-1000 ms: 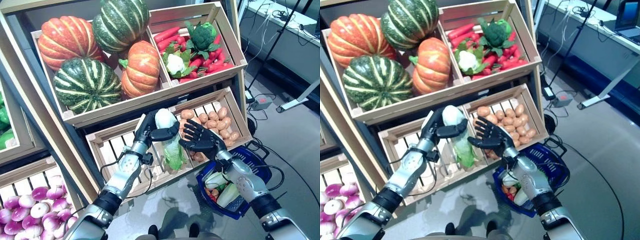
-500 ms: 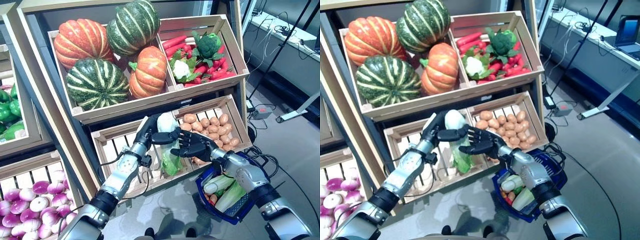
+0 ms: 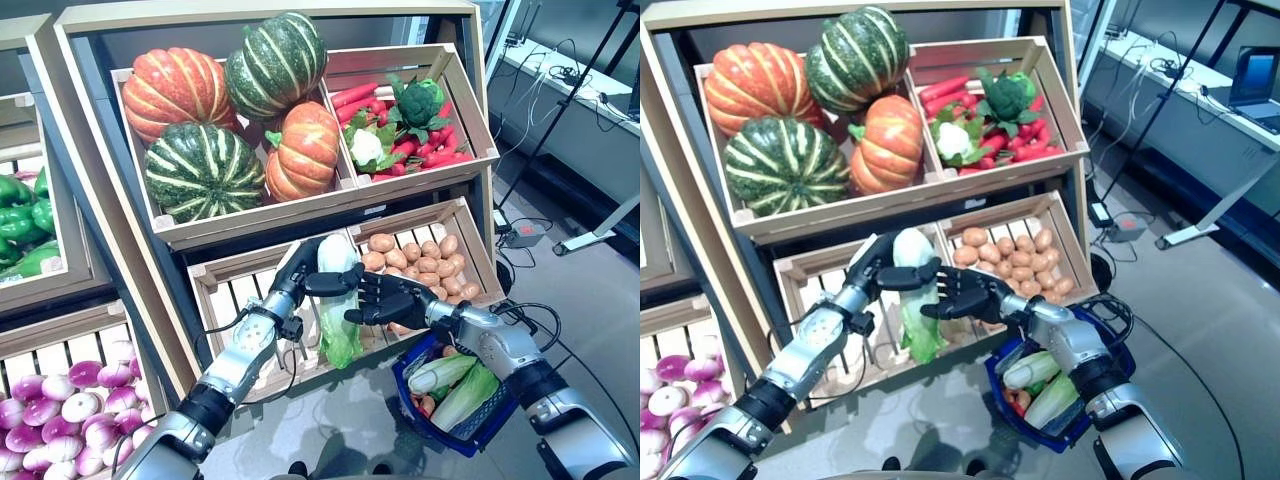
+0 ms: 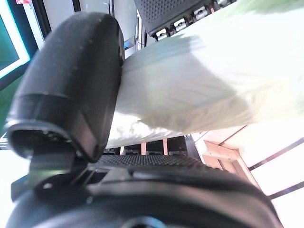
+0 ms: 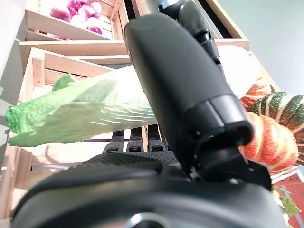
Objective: Put vegetables into the basket
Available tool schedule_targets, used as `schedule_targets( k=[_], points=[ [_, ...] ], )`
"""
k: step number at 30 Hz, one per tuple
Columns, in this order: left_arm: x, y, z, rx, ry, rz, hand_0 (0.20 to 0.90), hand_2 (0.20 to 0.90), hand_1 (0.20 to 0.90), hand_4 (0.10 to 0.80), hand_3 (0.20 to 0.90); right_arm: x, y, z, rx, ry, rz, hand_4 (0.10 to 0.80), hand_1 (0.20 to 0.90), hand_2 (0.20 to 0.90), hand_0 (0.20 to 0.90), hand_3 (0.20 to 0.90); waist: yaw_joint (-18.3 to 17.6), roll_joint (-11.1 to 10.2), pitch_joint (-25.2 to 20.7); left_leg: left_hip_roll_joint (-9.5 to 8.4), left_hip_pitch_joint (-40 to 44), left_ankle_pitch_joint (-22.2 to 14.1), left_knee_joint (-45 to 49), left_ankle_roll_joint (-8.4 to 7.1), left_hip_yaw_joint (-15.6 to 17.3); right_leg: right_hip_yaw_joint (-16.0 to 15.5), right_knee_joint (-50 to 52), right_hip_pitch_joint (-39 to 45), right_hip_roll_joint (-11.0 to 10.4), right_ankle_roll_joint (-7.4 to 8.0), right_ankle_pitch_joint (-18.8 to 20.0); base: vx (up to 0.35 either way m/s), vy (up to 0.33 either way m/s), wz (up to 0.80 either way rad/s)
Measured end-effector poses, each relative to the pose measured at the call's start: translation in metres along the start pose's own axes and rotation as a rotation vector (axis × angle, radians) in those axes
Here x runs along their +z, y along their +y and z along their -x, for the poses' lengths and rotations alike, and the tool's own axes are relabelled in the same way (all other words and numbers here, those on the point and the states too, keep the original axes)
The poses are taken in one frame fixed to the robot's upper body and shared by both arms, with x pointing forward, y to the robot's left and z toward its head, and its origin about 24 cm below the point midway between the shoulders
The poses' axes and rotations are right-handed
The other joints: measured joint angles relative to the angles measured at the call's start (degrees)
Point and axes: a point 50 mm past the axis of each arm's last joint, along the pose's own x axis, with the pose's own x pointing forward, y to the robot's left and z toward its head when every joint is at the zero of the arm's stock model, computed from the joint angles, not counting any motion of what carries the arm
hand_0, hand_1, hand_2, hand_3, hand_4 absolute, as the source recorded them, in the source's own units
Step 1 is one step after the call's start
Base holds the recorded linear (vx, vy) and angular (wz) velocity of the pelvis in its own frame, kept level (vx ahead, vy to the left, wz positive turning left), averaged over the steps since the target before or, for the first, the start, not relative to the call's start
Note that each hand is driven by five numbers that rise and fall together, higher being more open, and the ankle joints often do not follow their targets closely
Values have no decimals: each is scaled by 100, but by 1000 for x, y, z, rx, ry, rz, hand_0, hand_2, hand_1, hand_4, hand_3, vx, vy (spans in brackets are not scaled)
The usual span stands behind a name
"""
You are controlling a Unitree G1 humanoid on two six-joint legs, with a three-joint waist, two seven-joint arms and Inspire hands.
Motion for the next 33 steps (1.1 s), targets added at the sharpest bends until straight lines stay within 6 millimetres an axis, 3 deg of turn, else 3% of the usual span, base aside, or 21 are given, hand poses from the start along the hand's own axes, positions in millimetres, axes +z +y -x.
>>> schedule_targets(
  k=[5,15,28,33],
  points=[
    [5,-7,-1,-12,-22,113,300,300,300,400,300,-21,-2,-8,-28,47,-121,800,900,900,900,900,49,-1,-5,-5,-24,20,0,3,-77,-79,0,11,-10,0,0,9,5,7],
    [5,-2,0,-6,8,101,300,300,300,400,300,-43,5,-24,-79,51,-294,800,900,900,900,900,68,74,-54,-4,-48,54,-1,7,-143,-125,0,17,-20,-1,0,2,3,2],
    [-2,-6,1,-15,71,142,300,300,300,400,300,-56,21,-47,-97,98,-375,800,900,900,900,900,153,107,-146,-5,-53,60,-1,6,-162,-139,0,22,-20,-2,0,0,0,0],
    [-4,-6,2,-19,89,176,300,300,300,400,300,-56,20,-46,-99,106,-356,800,900,900,900,900,168,111,-149,-11,-78,82,-1,10,-217,-151,-1,22,-23,-1,0,-8,6,5]
  ],
)
